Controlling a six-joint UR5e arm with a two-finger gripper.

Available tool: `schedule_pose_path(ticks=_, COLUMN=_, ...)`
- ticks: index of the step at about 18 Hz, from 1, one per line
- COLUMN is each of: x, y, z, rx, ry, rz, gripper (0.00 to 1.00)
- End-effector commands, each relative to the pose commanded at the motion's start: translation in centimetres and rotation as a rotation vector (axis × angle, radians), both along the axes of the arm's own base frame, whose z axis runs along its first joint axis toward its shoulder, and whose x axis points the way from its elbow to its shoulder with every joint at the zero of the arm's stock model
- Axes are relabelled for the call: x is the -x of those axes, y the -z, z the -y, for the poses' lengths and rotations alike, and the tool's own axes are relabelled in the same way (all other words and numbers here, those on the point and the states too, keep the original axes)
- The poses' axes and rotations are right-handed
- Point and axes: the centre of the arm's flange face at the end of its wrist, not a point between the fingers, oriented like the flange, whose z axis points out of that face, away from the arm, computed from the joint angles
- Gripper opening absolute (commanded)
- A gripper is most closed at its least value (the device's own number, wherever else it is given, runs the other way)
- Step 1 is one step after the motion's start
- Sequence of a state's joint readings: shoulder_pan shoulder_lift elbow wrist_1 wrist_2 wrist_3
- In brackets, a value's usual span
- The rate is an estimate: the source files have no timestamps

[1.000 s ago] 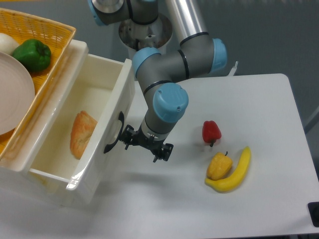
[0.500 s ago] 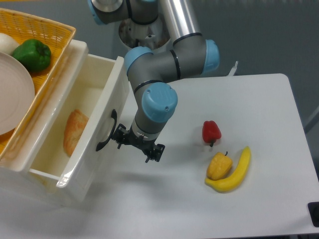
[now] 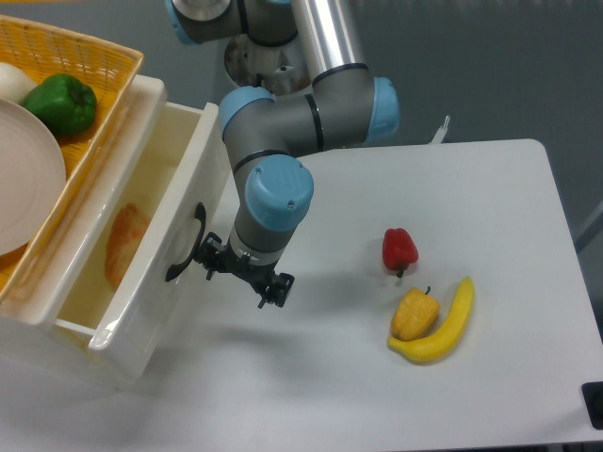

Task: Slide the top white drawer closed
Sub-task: 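Push the drawer front with the gripper into the cabinet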

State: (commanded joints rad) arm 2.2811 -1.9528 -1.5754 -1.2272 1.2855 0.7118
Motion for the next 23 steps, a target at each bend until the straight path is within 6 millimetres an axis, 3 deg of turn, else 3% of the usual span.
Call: schedule_pose_path(ticks=23, x=-4.6, y=-0.2, z=-2.1, rx=-0.004, ry=0.078, rz=-0.001, gripper=1.0)
